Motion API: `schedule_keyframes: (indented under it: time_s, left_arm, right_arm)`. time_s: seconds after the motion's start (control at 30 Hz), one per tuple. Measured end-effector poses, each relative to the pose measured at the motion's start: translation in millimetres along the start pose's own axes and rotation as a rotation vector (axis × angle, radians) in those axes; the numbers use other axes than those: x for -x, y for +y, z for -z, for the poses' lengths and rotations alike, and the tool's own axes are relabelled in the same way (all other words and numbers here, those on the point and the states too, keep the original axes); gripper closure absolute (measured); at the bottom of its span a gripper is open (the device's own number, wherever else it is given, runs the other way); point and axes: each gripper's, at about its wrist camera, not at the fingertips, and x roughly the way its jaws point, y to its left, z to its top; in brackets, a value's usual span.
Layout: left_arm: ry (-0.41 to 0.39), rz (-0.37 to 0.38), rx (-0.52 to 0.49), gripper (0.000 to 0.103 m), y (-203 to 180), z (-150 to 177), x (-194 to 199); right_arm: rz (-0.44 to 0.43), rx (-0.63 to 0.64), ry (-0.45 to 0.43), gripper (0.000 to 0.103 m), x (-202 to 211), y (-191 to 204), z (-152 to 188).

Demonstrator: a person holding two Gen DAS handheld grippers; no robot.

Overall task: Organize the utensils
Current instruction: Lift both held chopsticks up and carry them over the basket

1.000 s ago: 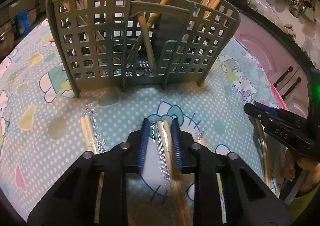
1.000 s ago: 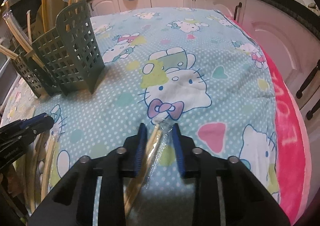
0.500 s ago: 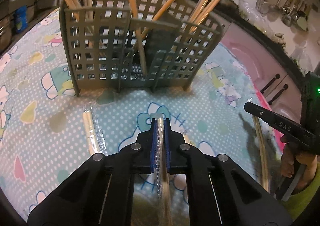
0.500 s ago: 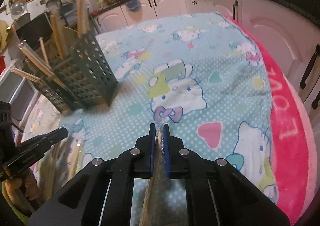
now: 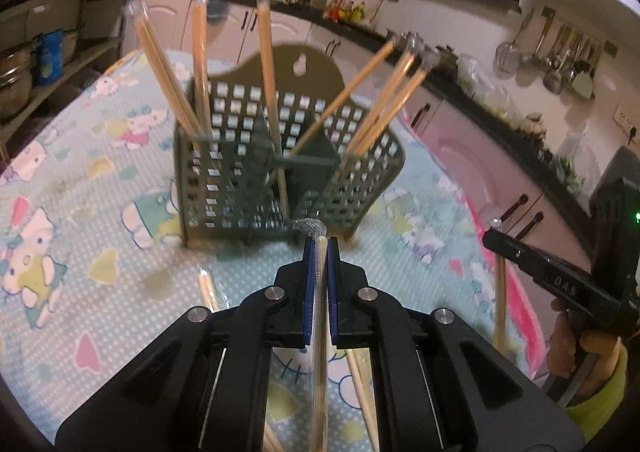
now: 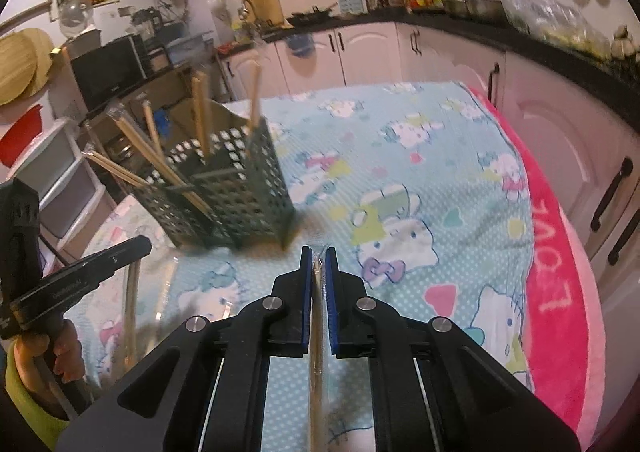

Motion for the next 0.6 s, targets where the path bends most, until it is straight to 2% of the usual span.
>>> schedule_keyframes:
  time_s: [0.6]
  left_arm:
    - [-0.149, -0.012, -0.014, 0.102, -9, -45, 51]
  right_arm:
    - [-0.069, 0.110, -0.153, 0.097, 48, 57, -45]
